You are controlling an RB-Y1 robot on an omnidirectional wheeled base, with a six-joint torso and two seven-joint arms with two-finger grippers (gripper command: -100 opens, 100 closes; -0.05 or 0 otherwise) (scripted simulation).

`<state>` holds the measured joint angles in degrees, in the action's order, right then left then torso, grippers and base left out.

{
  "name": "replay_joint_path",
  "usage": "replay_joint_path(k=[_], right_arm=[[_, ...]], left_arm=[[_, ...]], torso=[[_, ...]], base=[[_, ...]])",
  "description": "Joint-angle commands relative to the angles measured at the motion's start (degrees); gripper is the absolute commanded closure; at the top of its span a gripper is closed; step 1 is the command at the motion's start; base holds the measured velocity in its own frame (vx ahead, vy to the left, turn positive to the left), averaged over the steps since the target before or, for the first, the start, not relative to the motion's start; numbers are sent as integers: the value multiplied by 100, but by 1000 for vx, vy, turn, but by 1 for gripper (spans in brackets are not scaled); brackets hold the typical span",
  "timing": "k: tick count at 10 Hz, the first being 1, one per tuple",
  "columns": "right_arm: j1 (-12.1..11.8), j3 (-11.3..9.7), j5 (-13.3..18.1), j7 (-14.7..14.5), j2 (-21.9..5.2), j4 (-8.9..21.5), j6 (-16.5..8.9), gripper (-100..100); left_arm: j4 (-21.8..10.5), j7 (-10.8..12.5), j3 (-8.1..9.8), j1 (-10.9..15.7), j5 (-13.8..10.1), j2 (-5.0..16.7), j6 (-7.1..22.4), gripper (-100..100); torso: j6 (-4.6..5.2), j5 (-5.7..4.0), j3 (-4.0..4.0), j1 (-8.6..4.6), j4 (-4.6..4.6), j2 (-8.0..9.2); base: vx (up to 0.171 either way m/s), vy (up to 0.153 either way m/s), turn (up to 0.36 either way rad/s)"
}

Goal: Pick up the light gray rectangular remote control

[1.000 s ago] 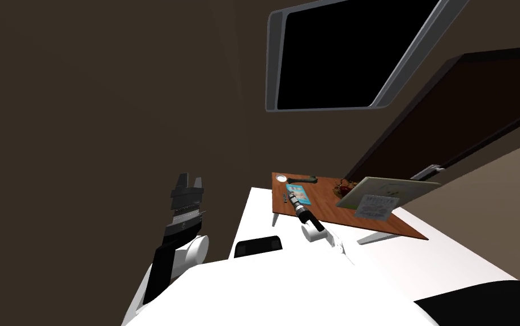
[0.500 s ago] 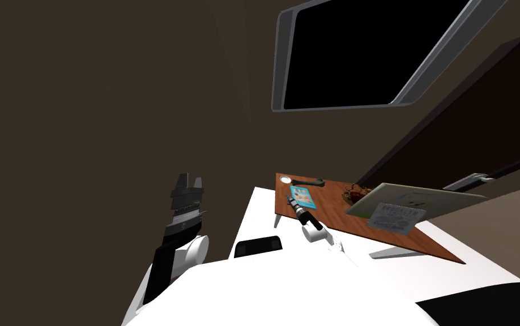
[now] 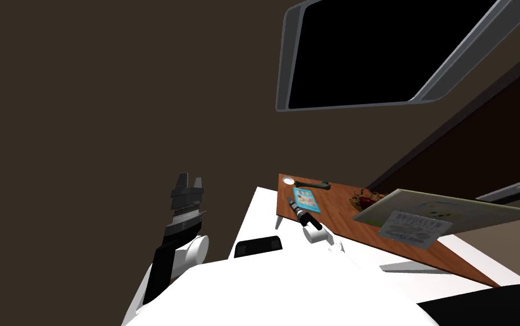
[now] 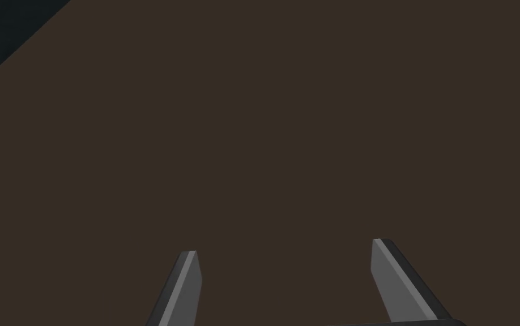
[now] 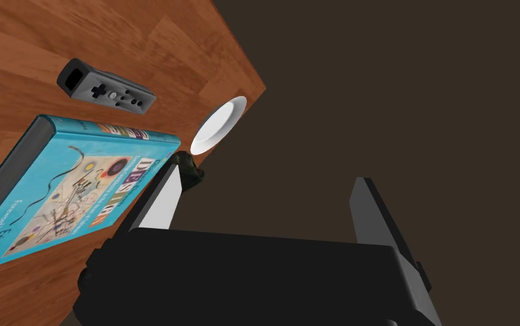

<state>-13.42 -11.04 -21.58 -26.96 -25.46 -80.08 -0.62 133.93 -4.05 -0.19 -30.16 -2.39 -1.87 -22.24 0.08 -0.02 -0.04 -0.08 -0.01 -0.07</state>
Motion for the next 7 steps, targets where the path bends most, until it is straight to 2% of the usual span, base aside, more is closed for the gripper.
replay_joint_path(k=[1, 2, 3, 4, 5, 6, 7], right_arm=[[107, -110, -163, -108, -107, 286, -167, -100], [107, -110, -163, -108, -107, 354, -167, -100], [207, -208, -321, -220, -202, 498, -363, -100], [207, -208, -321, -220, -202, 660, -363, -100], [207, -208, -321, -220, -202, 660, -363, -100], [305, -306, -478, -332, -294, 916, -556, -100], [305, -306, -478, -332, -294, 967, -556, -100]], left_arm=[[0, 0, 0, 0, 0, 0, 0, 0], [0, 0, -1, 1, 0, 0, 0, 0], [0, 0, 0, 0, 0, 0, 0, 0], [0, 0, 0, 1, 0, 0, 0, 0], [0, 0, 0, 0, 0, 0, 0, 0], [0, 0, 0, 0, 0, 0, 0, 0], [0, 0, 0, 1, 0, 0, 0, 0]], torso=[[0, 0, 0, 0, 0, 0], [-6, 0, 0, -2, 0, -2], [1, -1, -2, -9, -1, -3], [-5, -2, -3, -13, 0, -5], [1, -2, -2, -13, -1, -4], [2, -2, -2, -8, -1, -2], [-3, -1, -1, -6, 0, -3]], base=[[4, -7, 310], [10, -27, 144], [13, -35, 243], [11, -35, 149], [4, -17, -15], [8, -15, 230], [8, -24, 189]])
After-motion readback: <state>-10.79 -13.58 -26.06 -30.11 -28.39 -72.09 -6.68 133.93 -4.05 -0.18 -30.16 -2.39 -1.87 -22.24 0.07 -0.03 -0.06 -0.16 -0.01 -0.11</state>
